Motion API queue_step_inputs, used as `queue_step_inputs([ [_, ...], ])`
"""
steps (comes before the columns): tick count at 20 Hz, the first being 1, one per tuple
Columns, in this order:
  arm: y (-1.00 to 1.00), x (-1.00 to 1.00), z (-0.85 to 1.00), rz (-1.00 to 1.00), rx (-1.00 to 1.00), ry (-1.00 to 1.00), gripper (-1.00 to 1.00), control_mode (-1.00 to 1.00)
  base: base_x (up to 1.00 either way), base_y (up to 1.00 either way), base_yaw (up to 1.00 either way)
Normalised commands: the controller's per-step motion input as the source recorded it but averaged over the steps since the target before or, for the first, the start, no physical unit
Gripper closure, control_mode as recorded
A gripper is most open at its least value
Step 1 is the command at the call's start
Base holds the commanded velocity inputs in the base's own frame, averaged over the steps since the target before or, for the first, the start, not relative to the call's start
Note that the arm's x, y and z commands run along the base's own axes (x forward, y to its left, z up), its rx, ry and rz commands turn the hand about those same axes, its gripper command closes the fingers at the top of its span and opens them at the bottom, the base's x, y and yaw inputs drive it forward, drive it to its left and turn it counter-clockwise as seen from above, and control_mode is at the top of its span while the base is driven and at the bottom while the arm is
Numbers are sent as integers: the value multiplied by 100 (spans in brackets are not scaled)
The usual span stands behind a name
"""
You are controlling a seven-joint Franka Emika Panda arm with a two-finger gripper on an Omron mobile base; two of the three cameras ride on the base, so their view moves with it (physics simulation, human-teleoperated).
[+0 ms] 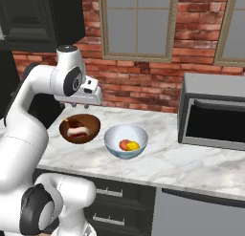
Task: Place the bowl with the squash and lemon on the top shelf of the fridge. Place the bowl with the steaks on the second highest shelf of the fridge.
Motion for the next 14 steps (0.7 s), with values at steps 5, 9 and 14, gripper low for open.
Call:
queue_step_inputs([
  [5,0,0,-2,0,0,-2,-100,-100,0,0,0],
  [9,-60,-6,-13,-10,2,1,-100,-100,0,0,0],
  [14,-100,-4,-51,-37,8,14,-100,-100,0,0,0],
])
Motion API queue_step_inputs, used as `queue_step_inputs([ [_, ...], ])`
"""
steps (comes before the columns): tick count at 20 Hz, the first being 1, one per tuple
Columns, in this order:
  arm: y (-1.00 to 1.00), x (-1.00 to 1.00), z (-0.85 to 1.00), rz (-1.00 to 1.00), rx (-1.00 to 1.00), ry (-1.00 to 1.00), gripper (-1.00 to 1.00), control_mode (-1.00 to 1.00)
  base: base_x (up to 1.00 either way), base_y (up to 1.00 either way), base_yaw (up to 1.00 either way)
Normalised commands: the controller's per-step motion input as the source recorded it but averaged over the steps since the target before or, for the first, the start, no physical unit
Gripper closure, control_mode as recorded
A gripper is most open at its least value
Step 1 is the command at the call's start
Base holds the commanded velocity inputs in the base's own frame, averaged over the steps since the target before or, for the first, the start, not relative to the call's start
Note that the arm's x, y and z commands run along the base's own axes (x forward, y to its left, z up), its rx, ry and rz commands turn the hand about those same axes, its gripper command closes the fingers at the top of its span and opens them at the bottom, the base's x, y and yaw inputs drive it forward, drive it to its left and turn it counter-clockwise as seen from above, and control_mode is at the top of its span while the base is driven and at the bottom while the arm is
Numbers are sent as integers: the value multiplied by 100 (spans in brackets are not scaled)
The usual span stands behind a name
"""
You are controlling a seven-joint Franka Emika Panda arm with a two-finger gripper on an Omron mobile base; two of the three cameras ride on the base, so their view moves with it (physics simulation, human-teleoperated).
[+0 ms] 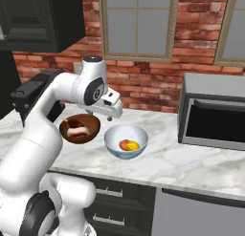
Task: Place the bowl with the squash and lemon on the top shelf of the fridge. Place the bowl with the steaks on the second highest shelf of the fridge.
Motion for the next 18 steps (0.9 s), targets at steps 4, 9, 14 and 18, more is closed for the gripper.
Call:
queue_step_inputs([
  [4,-100,0,-64,-44,9,21,-100,-100,0,0,0],
  [9,-100,0,-74,-45,6,32,-100,-100,0,0,0],
  [14,-38,0,-23,-14,2,7,-100,-100,0,0,0],
  [18,-6,0,-48,0,7,0,-100,-100,0,0,0],
])
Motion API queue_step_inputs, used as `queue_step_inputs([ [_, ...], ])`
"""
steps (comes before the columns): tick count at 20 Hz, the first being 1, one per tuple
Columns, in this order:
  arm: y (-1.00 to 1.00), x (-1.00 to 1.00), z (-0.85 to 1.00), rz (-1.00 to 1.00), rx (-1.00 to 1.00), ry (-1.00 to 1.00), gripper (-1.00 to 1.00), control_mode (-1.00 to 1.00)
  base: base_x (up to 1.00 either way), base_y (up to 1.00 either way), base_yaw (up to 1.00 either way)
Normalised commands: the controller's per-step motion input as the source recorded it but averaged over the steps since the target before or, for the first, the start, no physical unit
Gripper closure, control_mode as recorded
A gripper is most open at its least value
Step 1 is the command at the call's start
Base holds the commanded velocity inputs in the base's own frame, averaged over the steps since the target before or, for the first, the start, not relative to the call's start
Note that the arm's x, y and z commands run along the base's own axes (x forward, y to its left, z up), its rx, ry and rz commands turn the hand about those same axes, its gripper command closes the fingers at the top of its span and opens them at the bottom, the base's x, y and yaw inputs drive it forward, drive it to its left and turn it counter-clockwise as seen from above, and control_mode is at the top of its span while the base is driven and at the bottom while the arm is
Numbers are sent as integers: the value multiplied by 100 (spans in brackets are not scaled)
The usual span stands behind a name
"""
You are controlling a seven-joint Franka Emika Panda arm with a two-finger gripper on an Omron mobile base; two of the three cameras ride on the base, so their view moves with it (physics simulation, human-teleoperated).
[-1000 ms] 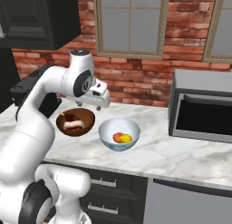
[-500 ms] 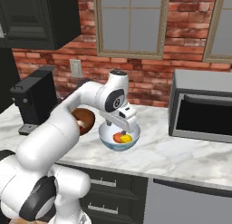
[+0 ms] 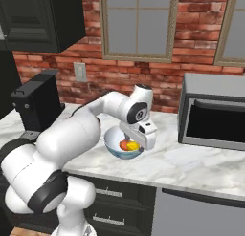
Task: Place the bowl with the squash and lemon on the top shelf of the fridge. Place the bowl with the steaks on the second highest shelf of the fridge.
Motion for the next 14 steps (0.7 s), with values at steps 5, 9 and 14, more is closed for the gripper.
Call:
queue_step_inputs([
  [5,0,13,-44,-3,6,0,-100,-100,0,0,0],
  [9,0,23,-45,-3,0,0,-100,-100,0,0,0],
  [14,20,16,-32,-2,0,0,-100,-100,0,0,0],
])
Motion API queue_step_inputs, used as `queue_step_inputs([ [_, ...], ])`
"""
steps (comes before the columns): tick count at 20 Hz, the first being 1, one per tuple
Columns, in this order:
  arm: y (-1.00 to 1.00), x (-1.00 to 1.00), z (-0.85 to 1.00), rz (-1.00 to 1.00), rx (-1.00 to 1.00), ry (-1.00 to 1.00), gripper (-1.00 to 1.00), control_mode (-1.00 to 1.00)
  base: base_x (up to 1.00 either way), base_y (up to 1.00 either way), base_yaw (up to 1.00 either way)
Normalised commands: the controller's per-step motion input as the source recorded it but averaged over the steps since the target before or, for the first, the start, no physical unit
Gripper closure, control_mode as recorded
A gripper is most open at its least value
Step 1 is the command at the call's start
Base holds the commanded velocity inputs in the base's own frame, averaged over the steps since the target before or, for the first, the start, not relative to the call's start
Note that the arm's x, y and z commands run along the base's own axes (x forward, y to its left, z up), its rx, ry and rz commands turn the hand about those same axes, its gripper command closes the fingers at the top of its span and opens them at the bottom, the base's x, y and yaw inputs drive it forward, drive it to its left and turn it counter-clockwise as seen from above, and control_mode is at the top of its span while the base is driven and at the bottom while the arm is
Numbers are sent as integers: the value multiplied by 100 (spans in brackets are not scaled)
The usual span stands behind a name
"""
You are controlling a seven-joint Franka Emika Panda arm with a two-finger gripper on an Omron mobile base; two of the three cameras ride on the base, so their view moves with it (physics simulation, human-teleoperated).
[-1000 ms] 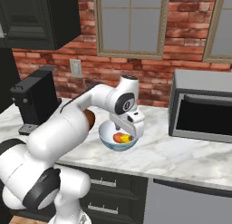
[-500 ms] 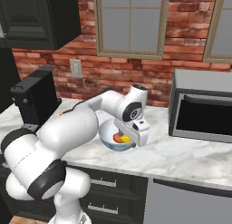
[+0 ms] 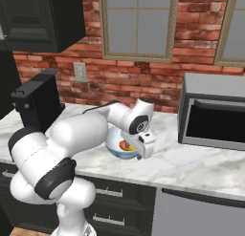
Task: Place the bowl with the squash and lemon on the top shelf of the fridge. Place the bowl with the steaks on the second highest shelf of the fridge.
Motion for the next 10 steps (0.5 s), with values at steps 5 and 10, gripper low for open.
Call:
queue_step_inputs([
  [5,32,6,-28,-2,0,0,-100,-100,0,0,0],
  [10,28,32,-26,-7,0,-3,-100,-100,0,0,0],
])
